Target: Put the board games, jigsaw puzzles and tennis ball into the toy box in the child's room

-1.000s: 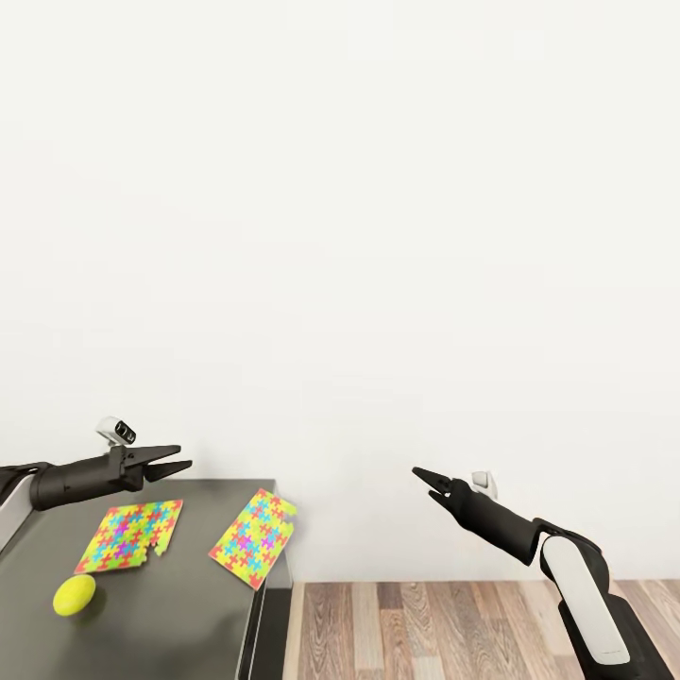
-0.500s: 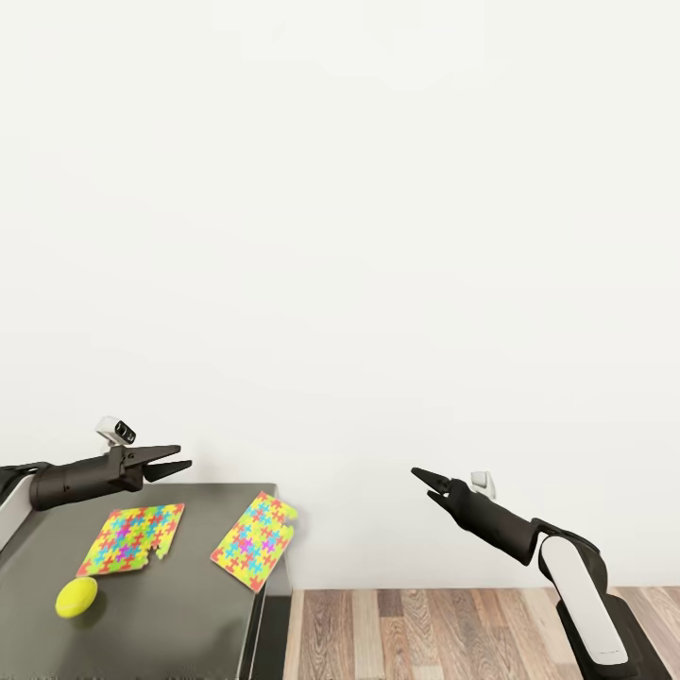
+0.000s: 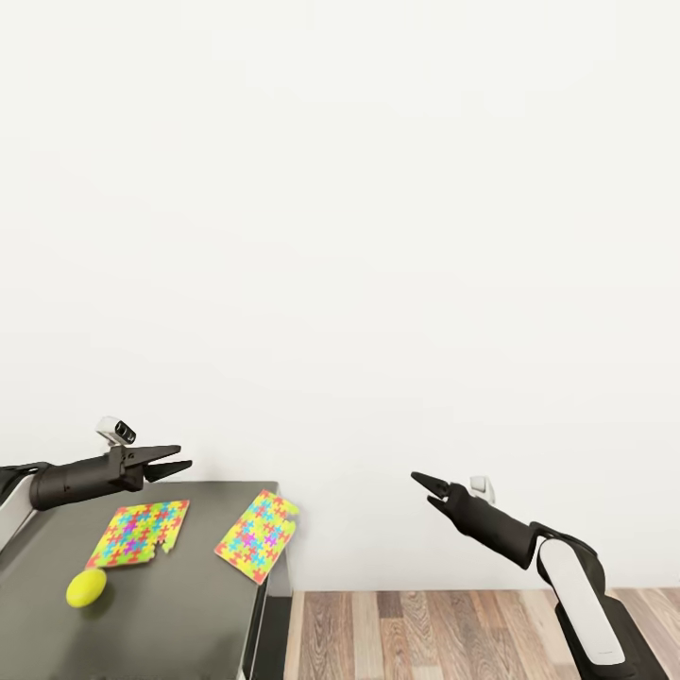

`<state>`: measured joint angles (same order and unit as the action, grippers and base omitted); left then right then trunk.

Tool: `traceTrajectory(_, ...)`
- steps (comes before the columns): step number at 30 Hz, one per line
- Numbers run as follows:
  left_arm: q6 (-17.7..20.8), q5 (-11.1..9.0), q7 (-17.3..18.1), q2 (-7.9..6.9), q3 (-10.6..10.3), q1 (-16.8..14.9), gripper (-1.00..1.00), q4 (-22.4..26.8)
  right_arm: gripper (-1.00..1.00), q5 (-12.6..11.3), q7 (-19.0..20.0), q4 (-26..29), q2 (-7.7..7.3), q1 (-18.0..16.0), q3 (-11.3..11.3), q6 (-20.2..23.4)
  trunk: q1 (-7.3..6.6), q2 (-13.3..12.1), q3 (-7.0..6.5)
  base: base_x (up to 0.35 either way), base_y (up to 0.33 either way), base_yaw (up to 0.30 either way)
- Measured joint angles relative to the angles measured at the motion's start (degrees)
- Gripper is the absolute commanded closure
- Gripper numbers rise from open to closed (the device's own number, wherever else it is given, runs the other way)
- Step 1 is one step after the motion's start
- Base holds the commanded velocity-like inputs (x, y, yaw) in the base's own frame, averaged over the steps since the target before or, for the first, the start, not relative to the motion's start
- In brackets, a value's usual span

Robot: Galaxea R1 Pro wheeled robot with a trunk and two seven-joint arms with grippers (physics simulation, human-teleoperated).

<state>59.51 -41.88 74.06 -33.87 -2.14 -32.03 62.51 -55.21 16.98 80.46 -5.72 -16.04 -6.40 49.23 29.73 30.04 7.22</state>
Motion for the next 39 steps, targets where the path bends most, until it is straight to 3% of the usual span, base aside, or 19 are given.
traceTrajectory(39,-0.08,0.15,-0.03,0.01,0.05,-0.02,-1.0,-0.07,-1.0,0.08,-0.01,-0.82,0.03,0.01,-0.01,-0.03,-0.02,-0.01,-3.58,-0.029,0.0,0.003)
